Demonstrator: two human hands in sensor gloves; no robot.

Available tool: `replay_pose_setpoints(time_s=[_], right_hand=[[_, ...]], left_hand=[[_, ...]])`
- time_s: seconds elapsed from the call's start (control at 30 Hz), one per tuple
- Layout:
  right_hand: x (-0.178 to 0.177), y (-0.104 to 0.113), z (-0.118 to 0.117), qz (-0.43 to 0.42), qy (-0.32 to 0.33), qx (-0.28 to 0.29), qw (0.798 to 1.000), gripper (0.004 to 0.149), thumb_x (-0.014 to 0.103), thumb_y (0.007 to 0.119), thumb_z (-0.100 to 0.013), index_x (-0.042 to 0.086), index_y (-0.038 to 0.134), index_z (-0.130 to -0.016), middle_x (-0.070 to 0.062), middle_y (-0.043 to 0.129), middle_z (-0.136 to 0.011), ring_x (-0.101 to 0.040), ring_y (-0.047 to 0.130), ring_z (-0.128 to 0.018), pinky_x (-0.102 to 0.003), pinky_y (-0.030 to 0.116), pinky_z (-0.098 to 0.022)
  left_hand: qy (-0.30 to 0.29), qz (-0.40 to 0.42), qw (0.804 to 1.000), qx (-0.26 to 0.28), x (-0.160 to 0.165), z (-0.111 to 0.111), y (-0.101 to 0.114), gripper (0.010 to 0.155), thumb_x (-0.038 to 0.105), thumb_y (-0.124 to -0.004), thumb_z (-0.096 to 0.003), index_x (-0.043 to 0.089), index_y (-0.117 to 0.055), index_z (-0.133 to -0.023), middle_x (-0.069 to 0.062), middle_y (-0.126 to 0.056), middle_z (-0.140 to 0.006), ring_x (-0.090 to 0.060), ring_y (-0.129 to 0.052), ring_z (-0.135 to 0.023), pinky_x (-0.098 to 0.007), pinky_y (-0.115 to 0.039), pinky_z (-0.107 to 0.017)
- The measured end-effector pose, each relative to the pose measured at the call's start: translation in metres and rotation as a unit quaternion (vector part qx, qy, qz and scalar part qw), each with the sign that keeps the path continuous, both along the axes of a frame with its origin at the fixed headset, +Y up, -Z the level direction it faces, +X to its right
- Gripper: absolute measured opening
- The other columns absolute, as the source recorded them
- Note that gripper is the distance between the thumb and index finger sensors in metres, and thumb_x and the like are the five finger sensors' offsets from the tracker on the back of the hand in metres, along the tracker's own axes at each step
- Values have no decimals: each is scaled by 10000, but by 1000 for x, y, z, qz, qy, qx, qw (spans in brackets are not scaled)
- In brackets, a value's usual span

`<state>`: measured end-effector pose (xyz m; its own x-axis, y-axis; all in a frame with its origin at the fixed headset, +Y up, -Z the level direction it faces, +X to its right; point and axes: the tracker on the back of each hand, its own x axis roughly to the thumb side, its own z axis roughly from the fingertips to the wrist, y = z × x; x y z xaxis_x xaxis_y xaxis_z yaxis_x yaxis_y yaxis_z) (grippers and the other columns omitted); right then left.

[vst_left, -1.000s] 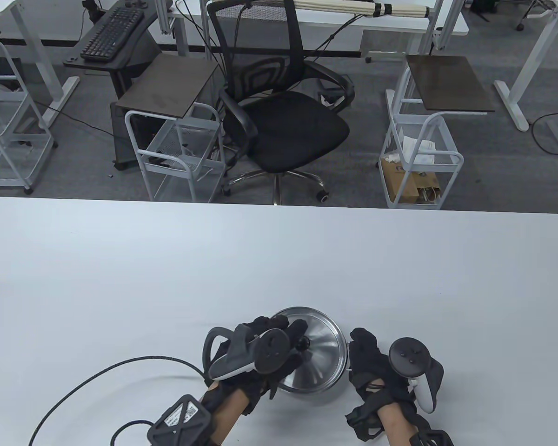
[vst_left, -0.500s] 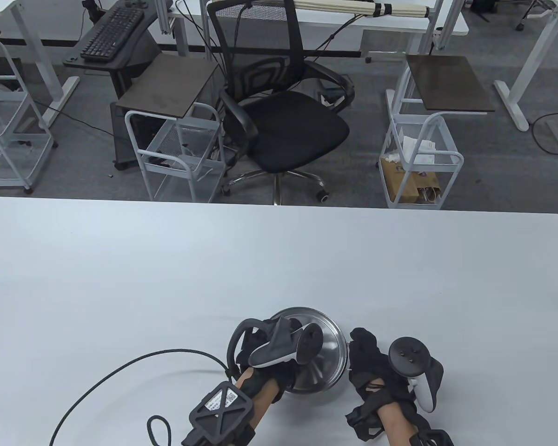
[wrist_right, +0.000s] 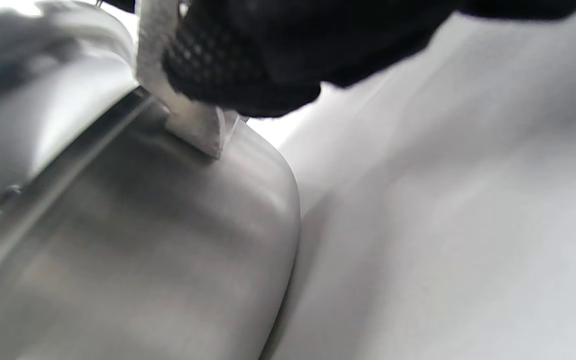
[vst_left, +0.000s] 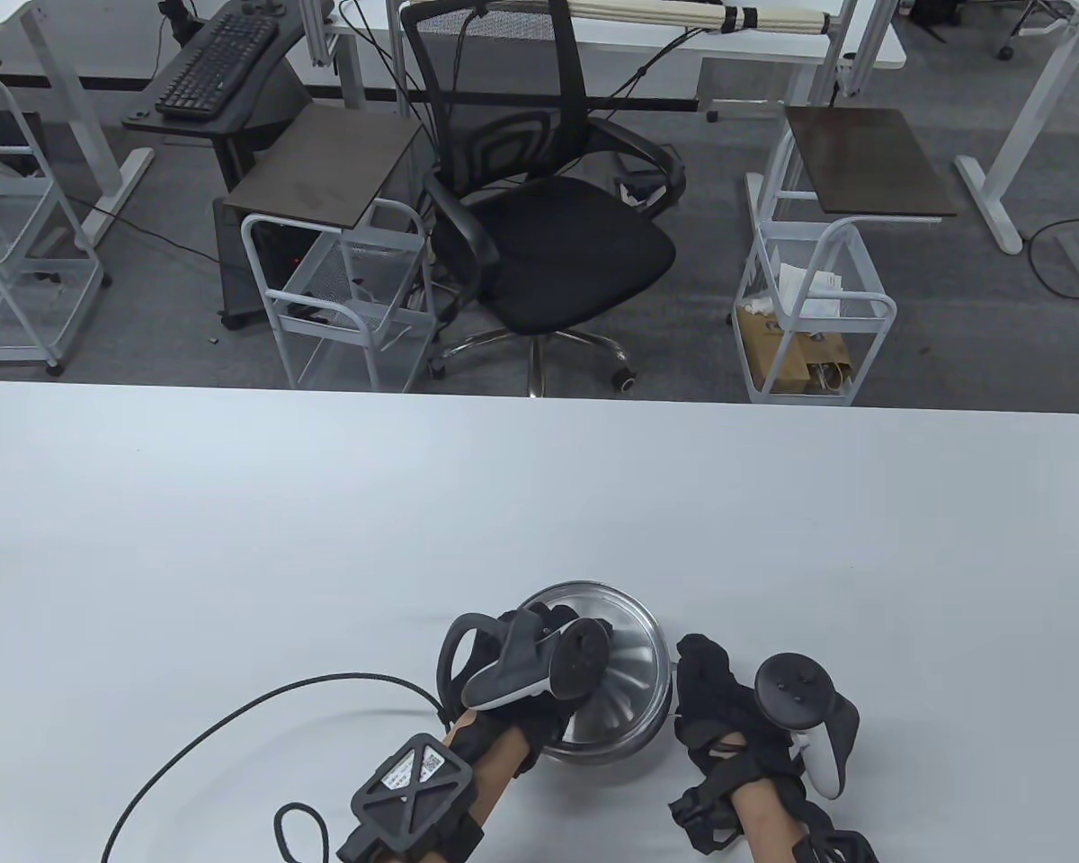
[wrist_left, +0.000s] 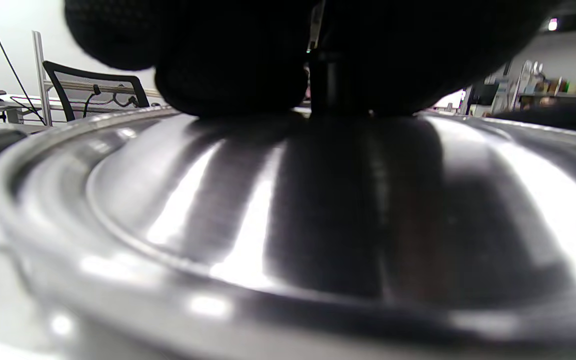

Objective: Remove lid from the pot

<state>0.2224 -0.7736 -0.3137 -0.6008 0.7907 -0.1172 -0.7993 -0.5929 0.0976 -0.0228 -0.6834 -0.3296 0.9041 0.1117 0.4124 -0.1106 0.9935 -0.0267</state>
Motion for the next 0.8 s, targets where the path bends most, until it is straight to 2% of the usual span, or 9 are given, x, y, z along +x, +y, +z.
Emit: replay_pose_setpoints(time_s=[0.23,0.47,0.63,0.8], right_hand=[[1,0,-1,3,0,-1,1000,528,409,568,-560,127,500,-1002,166,930,-469,-226,874,-108,-414,786,-149],[1,1,-1,6,-1,1,1000,529,404,576,-561,122,500,-1002,162,932,-466,-225,874,-102,-412,786,-143],[1,0,-1,6,-1,0,1000,529,405,577,-561,122,503,-1002,164,933,-463,-224,874,-101,-411,787,-141],[0,0,-1,4,-2,-1,1000,528,404,578,-562,124,503,-1003,162,933,-464,-225,874,-103,-411,786,-142]], left_hand=[[27,58,997,35,-41,3,27,455,82,-1048,-273,232,-997,-699,70,-1155,-373,181,-1070,-270,-288,-872,-417],[90,113,987,72,-113,16,38,503,90,-1040,-268,265,-970,-734,69,-1130,-480,135,-1065,-351,-312,-854,-442],[151,142,974,89,-167,25,31,506,93,-1041,-272,268,-965,-740,69,-1127,-491,130,-1065,-358,-314,-852,-445],[220,166,959,72,-217,32,1,513,85,-1041,-272,261,-962,-747,61,-1121,-510,103,-1065,-372,-323,-847,-450]])
